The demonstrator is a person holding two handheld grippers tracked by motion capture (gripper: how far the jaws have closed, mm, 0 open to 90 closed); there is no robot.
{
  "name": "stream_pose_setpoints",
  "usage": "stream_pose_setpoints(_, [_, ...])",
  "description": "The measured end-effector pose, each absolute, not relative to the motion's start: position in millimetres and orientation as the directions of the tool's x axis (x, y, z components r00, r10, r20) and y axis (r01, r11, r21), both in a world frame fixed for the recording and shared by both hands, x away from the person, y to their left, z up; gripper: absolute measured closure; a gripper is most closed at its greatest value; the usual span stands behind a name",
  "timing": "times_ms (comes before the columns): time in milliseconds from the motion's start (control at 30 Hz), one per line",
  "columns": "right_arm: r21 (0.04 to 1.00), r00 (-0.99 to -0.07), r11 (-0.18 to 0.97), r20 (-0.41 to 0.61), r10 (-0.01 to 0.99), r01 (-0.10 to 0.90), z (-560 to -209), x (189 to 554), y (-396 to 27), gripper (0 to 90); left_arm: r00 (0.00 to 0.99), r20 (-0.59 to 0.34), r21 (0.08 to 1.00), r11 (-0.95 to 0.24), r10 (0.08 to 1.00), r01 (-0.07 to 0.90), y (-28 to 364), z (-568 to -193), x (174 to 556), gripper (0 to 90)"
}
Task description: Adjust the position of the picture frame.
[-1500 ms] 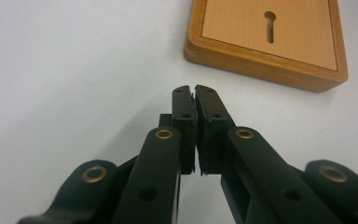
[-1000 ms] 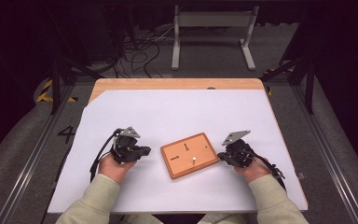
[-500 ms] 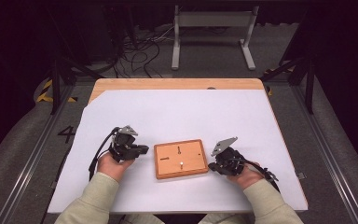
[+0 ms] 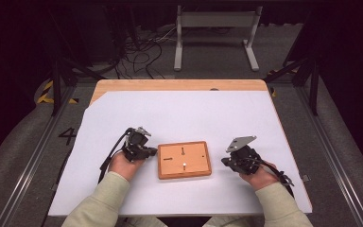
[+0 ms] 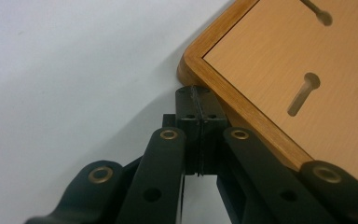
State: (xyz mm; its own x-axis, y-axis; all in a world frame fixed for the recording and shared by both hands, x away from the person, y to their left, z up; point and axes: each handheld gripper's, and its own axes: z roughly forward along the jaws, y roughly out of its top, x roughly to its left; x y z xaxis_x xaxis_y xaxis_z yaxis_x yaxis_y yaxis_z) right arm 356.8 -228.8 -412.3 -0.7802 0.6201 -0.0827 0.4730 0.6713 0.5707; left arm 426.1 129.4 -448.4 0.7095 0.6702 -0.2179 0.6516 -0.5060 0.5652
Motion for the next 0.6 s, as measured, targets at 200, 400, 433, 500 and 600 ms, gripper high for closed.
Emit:
stream_pose_setpoints(200, [0.585,-0.761,0.651,-0.086,0.643,0.484,-409.2,352.0,-237.4,90.0,0.713,-0.198,0.587,-0.501,0.673,0.636,119.0,-448.8,435.6,89.2])
stream_pose_setpoints(400, [0.595,-0.752,0.64,-0.088,0.654,0.486,-408.2,349.3,-241.0,90.0,0.71,-0.215,0.594,-0.487,0.67,0.64,125.7,-446.0,437.2,82.8])
stream_pose_setpoints(433, [0.604,-0.751,0.635,-0.089,0.655,0.482,-407.5,349.2,-241.1,90.0,0.708,-0.216,0.601,-0.48,0.672,0.639,128.5,-443.9,436.2,81.7])
stream_pose_setpoints(500, [0.628,-0.753,0.625,-0.092,0.651,0.464,-405.7,348.3,-240.6,90.0,0.716,-0.217,0.615,-0.476,0.664,0.629,133.6,-439.4,434.3,78.3])
stream_pose_setpoints(600, [0.65,-0.767,0.623,-0.095,0.635,0.435,-404.9,347.8,-240.1,89.1,0.727,-0.215,0.631,-0.476,0.653,0.613,139.2,-432.2,428.8,75.5])
